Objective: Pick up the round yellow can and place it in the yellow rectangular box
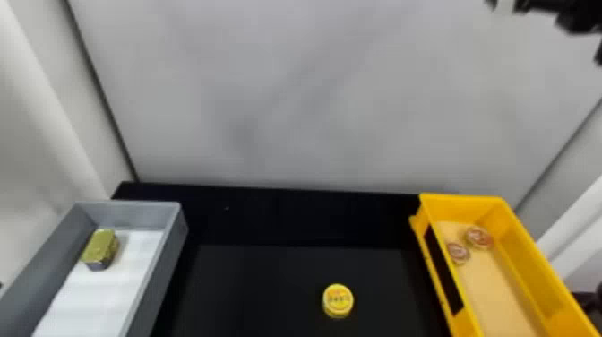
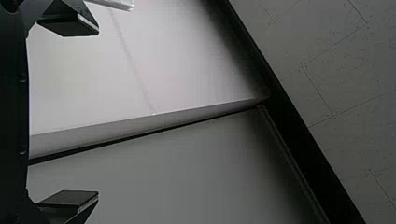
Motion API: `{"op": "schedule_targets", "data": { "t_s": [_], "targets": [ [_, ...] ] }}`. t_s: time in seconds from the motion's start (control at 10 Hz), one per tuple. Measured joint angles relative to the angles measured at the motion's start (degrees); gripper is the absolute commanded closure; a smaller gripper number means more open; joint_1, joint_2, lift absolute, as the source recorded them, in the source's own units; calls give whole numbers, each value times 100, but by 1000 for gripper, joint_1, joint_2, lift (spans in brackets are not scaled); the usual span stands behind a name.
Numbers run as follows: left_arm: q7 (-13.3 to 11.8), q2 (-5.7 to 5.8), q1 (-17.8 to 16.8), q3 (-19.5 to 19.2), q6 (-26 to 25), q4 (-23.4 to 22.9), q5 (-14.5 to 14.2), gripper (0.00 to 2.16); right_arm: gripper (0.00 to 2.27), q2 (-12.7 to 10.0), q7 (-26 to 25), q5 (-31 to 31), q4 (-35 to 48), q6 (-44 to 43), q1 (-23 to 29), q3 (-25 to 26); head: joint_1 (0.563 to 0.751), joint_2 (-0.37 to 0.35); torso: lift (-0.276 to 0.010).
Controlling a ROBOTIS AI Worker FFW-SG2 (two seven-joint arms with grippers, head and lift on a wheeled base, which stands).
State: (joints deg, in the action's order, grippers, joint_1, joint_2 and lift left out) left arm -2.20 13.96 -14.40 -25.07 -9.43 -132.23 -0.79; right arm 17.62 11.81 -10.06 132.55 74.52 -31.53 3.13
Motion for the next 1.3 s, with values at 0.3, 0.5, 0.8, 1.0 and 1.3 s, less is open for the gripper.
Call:
{"op": "schedule_targets", "data": {
  "t_s": [0.3, 0.5, 0.8, 1.0, 1.3],
  "targets": [
    [-8, -18, -44, 88, -1, 57, -17, 53, -1, -102, 956, 26, -979, 335, 392, 31, 678, -78, -9],
    [-8, -48, -83, 144, 31, 107, -26, 53, 9, -389, 1268, 98, -1767, -128, 884, 117, 678, -78, -9],
    [-23, -31, -143, 238, 46, 199, -43, 53, 9, -656, 2085, 121, -3284, -786, 1260, -263, 678, -78, -9],
    [-26, -21, -166, 313, 74, 265, -57, 53, 9, -684, 2480, 50, -4216, -1208, 1286, -724, 678, -78, -9],
    [-26, -25, -176, 378, 105, 319, -78, 53, 9, -793, 2999, -530, -5221, -1721, 1284, -1188, 678, -78, -9]
  ]
}}
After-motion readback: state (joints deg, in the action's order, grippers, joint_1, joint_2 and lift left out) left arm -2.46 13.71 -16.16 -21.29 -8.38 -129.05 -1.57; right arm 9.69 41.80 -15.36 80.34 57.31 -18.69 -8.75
